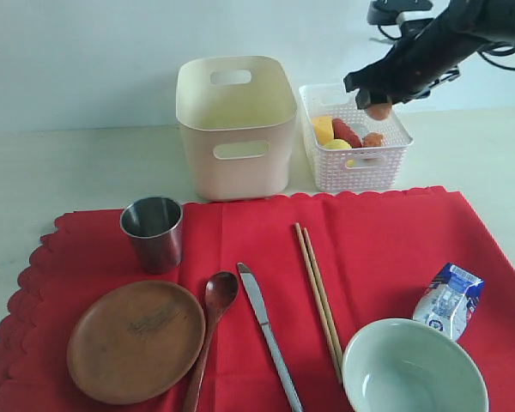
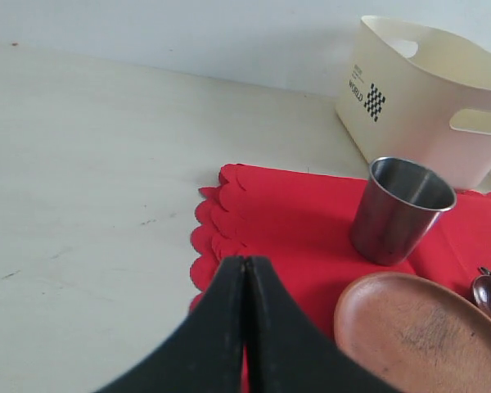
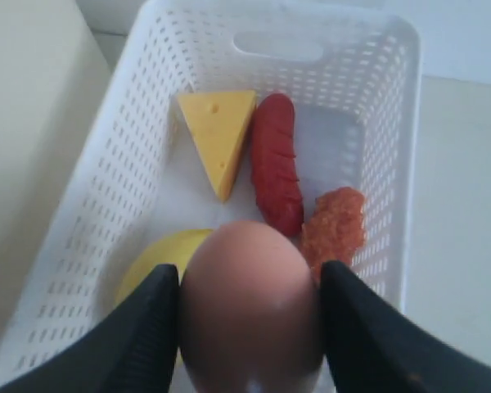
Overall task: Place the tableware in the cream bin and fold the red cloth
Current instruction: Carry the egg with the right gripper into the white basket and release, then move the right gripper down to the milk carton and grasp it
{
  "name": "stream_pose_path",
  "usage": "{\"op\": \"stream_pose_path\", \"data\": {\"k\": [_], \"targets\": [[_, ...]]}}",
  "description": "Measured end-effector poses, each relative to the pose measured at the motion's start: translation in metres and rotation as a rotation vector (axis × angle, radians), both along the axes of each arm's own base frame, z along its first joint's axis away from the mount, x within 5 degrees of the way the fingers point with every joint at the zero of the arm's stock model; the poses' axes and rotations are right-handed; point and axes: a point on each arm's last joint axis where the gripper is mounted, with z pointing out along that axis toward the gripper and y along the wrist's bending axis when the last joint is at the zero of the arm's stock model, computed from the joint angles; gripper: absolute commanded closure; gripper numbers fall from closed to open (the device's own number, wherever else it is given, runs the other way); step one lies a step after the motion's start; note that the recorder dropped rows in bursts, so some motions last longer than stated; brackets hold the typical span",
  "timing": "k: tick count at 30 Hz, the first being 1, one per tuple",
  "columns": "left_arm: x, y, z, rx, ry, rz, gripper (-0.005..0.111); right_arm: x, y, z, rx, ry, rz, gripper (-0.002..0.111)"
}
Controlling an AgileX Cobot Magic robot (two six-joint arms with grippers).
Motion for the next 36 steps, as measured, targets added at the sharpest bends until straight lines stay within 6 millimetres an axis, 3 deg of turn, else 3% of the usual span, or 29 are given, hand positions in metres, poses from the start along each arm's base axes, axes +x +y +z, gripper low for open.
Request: {"op": "stream_pose_path", "data": {"k": [2, 5, 9, 14, 19, 21, 23, 25, 29, 36], "targets": [[0.0, 0.0, 0.0, 0.0, 0.0, 0.0, 0.107, 0.008, 0.001, -0.016, -0.01, 0.02, 0.015, 0.104], [0.0, 0.0, 0.0, 0.0, 0.0, 0.0, 0.107, 0.014, 0.002, -0.039, -0.027, 0.057, 0.039, 0.087], [0.0, 0.0, 0.0, 0.0, 0.0, 0.0, 0.107, 0.015, 0.002, -0.046, -0.036, 0.066, 0.048, 0.046], [0.0, 0.0, 0.0, 0.0, 0.0, 0.0, 0.107, 0.014, 0.002, -0.039, -0.038, 0.069, 0.056, 0.037], [0.0, 0.0, 0.0, 0.0, 0.0, 0.0, 0.107, 0.002, 0.002, -0.002, -0.032, 0.085, 0.078, 0.038], [0.0, 0.0, 0.0, 0.0, 0.0, 0.0, 0.107, -0.012, 0.002, 0.029, -0.025, 0.112, 0.093, 0.038], [0.0, 0.0, 0.0, 0.0, 0.0, 0.0, 0.107, -0.021, 0.002, 0.045, -0.019, 0.136, 0.1, 0.038], [0.0, 0.0, 0.0, 0.0, 0.0, 0.0, 0.107, -0.043, 0.0, 0.064, -0.015, 0.191, 0.096, 0.039], [0.0, 0.0, 0.0, 0.0, 0.0, 0.0, 0.107, -0.072, -0.005, 0.063, -0.027, 0.248, 0.063, 0.041], [0.0, 0.0, 0.0, 0.0, 0.0, 0.0, 0.107, -0.166, -0.02, 0.04, -0.05, 0.309, -0.005, 0.041]]}}
